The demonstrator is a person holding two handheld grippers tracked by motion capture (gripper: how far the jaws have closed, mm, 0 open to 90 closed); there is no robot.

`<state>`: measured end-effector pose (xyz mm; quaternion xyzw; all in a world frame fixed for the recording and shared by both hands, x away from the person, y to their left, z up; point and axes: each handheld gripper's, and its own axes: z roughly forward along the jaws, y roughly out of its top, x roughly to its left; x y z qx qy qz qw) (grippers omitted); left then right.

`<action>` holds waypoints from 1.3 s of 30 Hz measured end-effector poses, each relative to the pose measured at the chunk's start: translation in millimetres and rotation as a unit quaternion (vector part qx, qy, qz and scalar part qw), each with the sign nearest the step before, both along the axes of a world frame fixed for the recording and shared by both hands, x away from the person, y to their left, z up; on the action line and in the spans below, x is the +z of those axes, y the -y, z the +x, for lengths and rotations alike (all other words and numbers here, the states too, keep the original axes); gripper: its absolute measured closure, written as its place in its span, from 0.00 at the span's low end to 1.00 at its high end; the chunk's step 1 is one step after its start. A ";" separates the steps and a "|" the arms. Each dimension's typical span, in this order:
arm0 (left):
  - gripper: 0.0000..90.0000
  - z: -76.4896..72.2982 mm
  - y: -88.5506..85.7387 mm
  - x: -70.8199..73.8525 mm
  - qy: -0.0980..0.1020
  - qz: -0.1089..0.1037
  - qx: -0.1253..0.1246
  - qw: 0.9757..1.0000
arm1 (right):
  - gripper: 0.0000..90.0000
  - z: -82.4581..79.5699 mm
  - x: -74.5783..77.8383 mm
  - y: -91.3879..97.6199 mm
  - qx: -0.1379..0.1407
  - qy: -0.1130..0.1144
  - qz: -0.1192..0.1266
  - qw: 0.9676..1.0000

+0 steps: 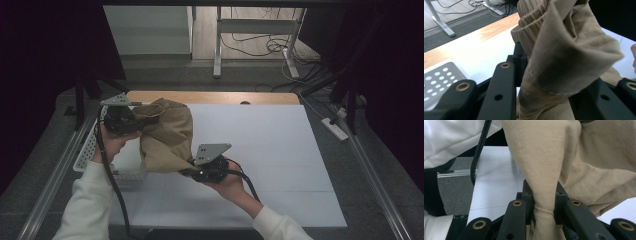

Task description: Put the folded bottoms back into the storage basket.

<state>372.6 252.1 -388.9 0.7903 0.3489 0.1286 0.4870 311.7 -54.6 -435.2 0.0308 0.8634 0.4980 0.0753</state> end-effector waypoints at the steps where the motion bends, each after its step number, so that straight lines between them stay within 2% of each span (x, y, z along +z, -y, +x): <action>1: 0.76 -0.3 -1.0 0.0 0.000 -0.001 0.001 1.000 | 0.86 0.3 0.3 -0.4 0.001 0.000 -0.002 1.000; 15: 0.76 3.0 -11.2 -0.1 -0.003 -0.002 0.008 1.000 | 0.86 4.7 1.4 -11.0 0.005 -0.002 -0.002 1.000; 16: 0.76 5.4 -13.6 -0.1 -0.005 -0.007 0.010 1.000 | 0.86 5.1 1.4 -12.2 0.005 -0.001 -0.002 1.000; 20: 0.76 10.7 -19.9 -3.9 -0.015 -0.004 0.014 1.000 | 0.86 8.3 2.2 -21.0 0.007 -0.019 0.005 1.000; 24: 0.76 11.9 -29.9 -4.8 -0.018 -0.006 0.020 1.000 | 0.86 10.1 3.0 -32.2 0.009 -0.012 -0.002 1.000; 32: 0.76 12.3 -45.6 -0.3 -0.020 0.002 0.033 0.999 | 0.86 14.1 1.1 -53.8 0.014 -0.017 0.002 1.000; 39: 0.76 13.0 -54.4 -0.4 -0.024 0.007 0.042 0.999 | 0.86 17.7 0.4 -64.3 0.013 -0.020 0.007 1.000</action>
